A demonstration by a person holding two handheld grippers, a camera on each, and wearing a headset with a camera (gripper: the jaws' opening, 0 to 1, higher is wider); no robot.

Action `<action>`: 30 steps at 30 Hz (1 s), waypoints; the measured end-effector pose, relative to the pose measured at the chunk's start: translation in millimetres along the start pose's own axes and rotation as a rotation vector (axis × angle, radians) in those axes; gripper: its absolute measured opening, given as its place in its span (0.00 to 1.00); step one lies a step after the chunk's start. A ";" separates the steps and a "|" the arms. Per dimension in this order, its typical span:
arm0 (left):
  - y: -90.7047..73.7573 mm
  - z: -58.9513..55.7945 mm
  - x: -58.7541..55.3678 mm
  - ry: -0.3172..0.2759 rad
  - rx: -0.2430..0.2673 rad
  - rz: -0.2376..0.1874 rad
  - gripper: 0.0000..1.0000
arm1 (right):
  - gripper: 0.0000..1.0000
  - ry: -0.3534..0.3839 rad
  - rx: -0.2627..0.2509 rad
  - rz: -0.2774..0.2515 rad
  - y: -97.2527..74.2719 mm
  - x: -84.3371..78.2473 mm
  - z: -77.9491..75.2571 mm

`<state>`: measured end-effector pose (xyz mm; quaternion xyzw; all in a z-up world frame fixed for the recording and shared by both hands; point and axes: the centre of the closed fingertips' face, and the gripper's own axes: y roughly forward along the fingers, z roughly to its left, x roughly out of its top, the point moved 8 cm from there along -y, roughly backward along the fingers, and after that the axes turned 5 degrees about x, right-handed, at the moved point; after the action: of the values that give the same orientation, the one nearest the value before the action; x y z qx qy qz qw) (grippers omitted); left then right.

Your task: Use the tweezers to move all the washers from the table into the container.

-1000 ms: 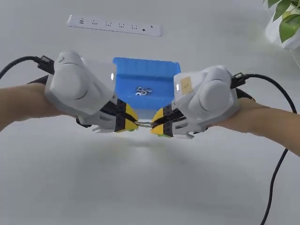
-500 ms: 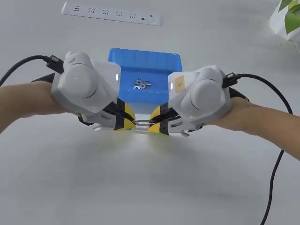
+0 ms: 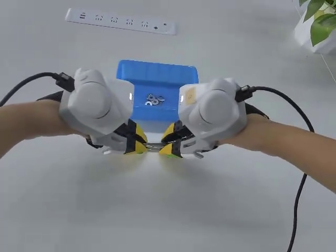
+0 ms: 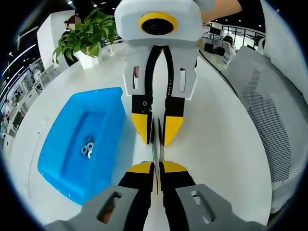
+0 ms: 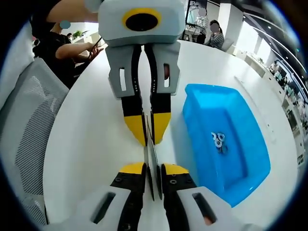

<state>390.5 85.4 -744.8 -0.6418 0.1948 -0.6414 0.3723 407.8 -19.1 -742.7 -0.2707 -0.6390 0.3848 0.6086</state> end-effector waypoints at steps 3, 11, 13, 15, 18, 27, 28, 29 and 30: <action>0.6 -0.4 0.0 -0.011 0.000 0.003 0.09 | 0.17 -0.001 0.008 0.012 0.1 0.1 1.3; -4.5 -0.8 -3.3 -0.064 0.011 0.024 0.26 | 0.23 0.054 -0.010 0.013 -2.5 -2.6 1.0; -11.5 -2.9 -5.2 -0.077 0.013 0.031 0.26 | 0.24 0.147 -0.042 -0.061 -9.3 -1.6 0.3; -20.1 -4.8 -7.7 -0.081 0.034 0.031 0.29 | 0.24 0.247 -0.074 -0.168 -21.6 -0.3 -0.3; -35.5 -10.0 -12.4 -0.105 0.067 0.025 0.32 | 0.25 0.348 -0.132 -0.284 -46.4 -7.8 4.7; -95.0 -42.4 -21.3 -0.251 0.250 -0.102 0.51 | 0.33 0.452 -0.265 -0.473 -119.1 -32.0 32.6; -100.8 -45.1 -21.6 -0.253 0.263 -0.108 0.56 | 0.35 0.414 -0.290 -0.451 -126.2 -34.8 37.1; -106.0 -47.8 -22.0 -0.257 0.273 -0.112 0.59 | 0.38 0.397 -0.301 -0.442 -130.5 -36.1 40.3; -113.1 -51.7 -22.8 -0.261 0.287 -0.105 0.62 | 0.41 0.374 -0.329 -0.445 -137.3 -36.3 44.5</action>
<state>312.4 163.4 -683.1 -0.6690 0.0177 -0.5926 0.4482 384.8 -132.4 -649.0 -0.2851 -0.6133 0.0776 0.7325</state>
